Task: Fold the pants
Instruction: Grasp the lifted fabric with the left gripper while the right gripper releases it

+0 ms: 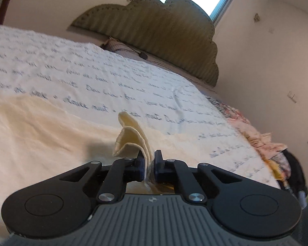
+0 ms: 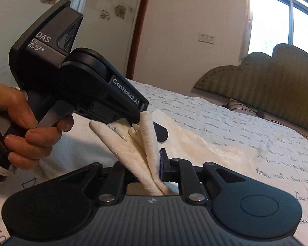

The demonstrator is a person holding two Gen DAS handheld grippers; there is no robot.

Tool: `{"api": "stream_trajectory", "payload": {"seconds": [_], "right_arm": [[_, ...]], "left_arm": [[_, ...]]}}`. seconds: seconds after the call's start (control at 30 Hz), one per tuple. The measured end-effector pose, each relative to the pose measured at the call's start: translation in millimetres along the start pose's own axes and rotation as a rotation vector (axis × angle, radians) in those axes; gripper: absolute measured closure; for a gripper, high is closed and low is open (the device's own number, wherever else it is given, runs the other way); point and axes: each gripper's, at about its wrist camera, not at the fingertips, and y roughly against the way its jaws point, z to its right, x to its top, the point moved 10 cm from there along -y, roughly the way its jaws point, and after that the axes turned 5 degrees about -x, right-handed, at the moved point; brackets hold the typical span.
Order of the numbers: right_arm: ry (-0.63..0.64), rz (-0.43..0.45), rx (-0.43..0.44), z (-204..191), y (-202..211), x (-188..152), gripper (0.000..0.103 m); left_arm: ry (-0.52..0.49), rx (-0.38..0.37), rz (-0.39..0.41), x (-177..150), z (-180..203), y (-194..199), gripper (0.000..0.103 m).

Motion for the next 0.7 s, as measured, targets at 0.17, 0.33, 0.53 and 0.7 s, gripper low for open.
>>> {"api": "stream_trajectory", "payload": {"seconds": [0.17,0.33,0.53,0.7], "right_arm": [[0.056,0.002,0.082,-42.1,-22.0,13.0,0.090],[0.116,-0.013,0.129,-75.2,-41.5,15.1,0.090],[0.197,-0.142,0.145,-95.2,-53.5,-6.3,0.086],[0.142,-0.161,0.274,-69.6,-6.6,3.1,0.085]], "left_arm": [[-0.067,0.121,0.040,7.2,-33.1,31.6,0.095],[-0.060,0.185,0.027,4.5,-65.1,40.9,0.095],[-0.060,0.251,-0.010,-20.4,-87.1,35.8,0.082],[0.013,0.219,0.032,-21.0,-101.5,40.9,0.070]]}}
